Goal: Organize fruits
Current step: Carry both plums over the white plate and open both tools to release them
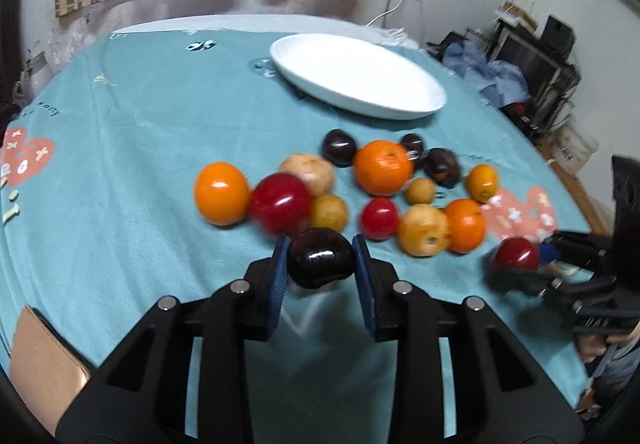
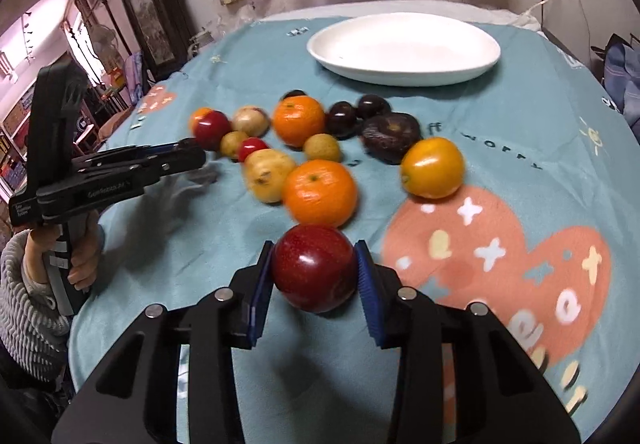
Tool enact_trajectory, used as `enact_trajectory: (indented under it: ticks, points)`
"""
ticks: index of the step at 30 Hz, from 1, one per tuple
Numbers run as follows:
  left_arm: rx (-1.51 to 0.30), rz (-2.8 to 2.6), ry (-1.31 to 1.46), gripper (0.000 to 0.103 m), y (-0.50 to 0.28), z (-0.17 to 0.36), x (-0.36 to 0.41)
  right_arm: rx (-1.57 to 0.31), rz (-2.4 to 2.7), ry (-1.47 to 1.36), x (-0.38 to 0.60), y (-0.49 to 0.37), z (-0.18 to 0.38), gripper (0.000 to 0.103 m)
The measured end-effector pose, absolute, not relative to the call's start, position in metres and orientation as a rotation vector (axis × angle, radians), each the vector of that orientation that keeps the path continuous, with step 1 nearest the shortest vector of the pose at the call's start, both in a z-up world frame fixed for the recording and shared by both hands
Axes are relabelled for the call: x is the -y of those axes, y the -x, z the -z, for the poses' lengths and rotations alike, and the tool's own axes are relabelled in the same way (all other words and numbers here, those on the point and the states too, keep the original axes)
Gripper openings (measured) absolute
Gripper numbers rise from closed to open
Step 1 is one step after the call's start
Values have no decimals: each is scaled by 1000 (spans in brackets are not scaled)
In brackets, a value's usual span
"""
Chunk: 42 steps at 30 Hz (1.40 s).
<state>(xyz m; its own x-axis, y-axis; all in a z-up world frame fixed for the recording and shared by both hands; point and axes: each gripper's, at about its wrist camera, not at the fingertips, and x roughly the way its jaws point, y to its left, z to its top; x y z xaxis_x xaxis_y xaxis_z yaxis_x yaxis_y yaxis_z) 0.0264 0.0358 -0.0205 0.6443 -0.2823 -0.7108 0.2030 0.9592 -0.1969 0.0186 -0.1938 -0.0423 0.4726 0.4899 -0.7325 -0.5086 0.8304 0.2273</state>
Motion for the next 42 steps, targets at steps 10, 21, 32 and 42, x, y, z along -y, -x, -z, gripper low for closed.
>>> enact_trajectory:
  ticks: [10,21,32,42]
  points:
    - [-750,317,95,32,-49,-27,-12,-754,-616,-5,198,-21,-10,40]
    - [-822,288,63,32,-184,-24,42,-803,-423,-159,199,-190,-14,40]
    - [-844,278,30,54,-209,4,47,-829,-354,-162,193,-228,20,68]
    - [-688,155,106,75,-144,-40,-9,-637,-404,-278,228,-159,-47,69]
